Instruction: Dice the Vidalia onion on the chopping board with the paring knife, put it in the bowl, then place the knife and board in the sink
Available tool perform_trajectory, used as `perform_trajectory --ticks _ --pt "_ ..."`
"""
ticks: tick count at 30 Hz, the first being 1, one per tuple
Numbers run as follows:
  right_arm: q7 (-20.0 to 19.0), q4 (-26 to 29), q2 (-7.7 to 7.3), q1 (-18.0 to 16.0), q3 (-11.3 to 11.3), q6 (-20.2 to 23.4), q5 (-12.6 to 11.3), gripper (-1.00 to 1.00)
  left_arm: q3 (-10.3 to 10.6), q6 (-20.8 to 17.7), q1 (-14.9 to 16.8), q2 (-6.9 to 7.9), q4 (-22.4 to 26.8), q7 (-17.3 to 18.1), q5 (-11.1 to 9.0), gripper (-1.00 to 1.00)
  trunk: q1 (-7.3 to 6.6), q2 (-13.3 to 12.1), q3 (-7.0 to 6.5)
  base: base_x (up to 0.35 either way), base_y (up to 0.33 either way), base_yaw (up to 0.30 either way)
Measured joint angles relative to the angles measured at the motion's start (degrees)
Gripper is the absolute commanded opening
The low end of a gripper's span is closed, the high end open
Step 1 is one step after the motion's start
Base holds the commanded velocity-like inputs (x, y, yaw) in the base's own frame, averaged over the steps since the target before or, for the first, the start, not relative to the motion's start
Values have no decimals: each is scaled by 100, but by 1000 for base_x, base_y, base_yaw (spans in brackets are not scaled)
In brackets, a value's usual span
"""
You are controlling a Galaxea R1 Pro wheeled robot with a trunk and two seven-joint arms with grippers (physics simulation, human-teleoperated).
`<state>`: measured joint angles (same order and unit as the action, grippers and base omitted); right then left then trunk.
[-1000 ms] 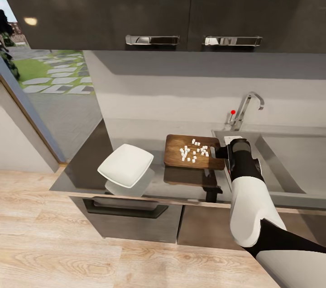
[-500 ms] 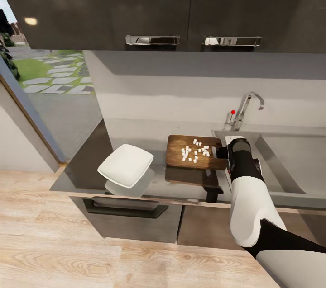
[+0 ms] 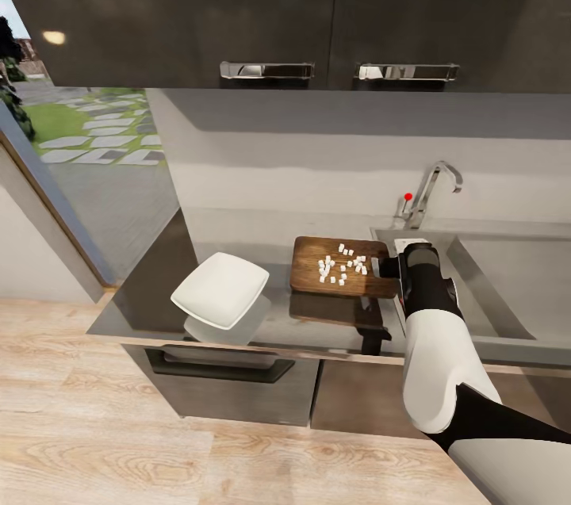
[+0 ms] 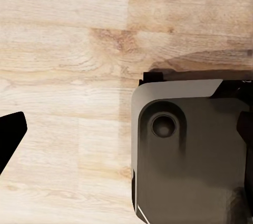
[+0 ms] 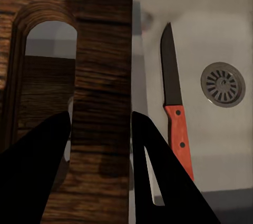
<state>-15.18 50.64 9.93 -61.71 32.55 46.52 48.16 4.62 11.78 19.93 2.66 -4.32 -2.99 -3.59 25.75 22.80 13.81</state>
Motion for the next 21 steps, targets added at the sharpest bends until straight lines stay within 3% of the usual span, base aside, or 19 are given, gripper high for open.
perform_trajectory --ticks 21 --pt "-1 0 0 0 -1 0 7 -100 0 0 0 0 0 0 0 100 0 0 -163 0 0 0"
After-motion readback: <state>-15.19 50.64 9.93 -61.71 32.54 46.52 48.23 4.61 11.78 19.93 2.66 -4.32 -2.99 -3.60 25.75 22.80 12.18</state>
